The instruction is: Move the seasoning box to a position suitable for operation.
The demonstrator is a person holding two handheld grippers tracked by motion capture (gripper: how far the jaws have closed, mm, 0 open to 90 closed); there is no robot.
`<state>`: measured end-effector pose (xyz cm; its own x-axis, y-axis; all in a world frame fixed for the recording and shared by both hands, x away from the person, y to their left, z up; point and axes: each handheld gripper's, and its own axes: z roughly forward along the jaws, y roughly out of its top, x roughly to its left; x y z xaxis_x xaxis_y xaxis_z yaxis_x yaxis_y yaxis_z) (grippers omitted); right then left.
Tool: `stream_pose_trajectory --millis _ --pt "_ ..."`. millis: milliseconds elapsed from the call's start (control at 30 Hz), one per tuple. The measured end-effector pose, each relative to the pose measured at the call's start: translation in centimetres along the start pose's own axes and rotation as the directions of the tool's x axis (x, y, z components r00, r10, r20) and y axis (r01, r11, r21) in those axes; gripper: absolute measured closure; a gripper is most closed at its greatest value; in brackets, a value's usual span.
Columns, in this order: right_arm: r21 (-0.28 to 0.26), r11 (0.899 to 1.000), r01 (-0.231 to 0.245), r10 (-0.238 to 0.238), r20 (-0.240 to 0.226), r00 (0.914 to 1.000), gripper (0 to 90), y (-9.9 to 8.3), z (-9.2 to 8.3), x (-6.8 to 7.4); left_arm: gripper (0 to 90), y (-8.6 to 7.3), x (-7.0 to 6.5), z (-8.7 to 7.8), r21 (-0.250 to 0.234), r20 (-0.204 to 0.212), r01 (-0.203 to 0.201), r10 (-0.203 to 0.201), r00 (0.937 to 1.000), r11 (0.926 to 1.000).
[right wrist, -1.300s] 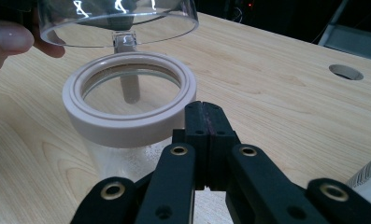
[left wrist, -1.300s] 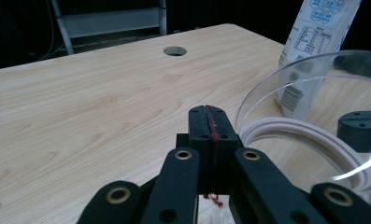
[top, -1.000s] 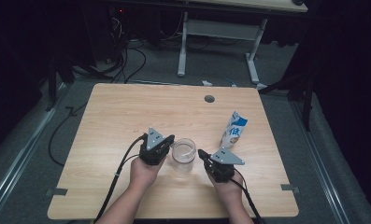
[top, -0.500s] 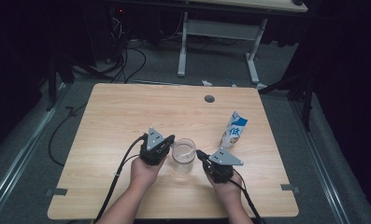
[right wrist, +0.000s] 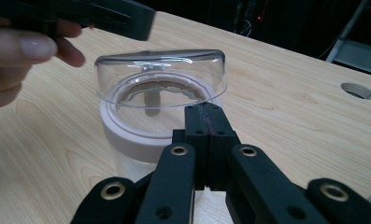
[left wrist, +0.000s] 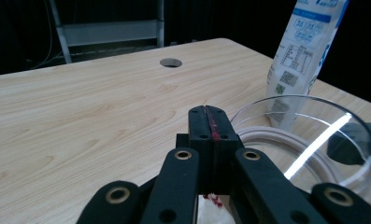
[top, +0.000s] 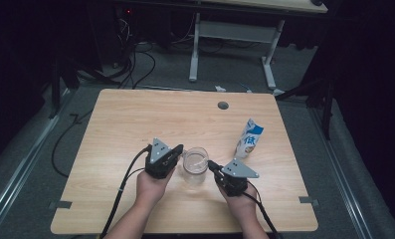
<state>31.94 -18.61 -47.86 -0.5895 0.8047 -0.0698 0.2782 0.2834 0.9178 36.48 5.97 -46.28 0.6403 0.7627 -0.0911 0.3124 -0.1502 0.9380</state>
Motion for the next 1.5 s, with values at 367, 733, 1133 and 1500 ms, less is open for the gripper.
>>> stream_pose_trajectory --millis 367,733,1133,1500 --pt "-0.014 1.0 -0.001 0.001 -0.001 1.0 90.0 0.4 -0.3 0.2 89.9 -2.9 -1.0 -2.3 0.048 0.032 -0.005 0.004 0.9995 0.9988" --pt "-0.02 1.0 0.003 -0.003 -0.006 1.0 90.0 0.5 -0.4 0.4 89.9 -3.5 -2.6 -2.2 0.054 0.083 -0.007 0.002 0.9966 0.9985" --pt "-0.023 1.0 0.003 -0.003 -0.008 1.0 90.0 0.6 -0.5 0.5 90.0 -3.5 -3.1 -2.0 0.047 0.11 0.014 -0.02 0.9938 0.9988" --pt "-0.021 1.0 0.002 -0.002 -0.013 0.9999 90.0 0.5 -0.4 0.5 90.0 -3.3 -3.3 -1.9 0.042 0.115 0.015 -0.02 0.9932 0.999"
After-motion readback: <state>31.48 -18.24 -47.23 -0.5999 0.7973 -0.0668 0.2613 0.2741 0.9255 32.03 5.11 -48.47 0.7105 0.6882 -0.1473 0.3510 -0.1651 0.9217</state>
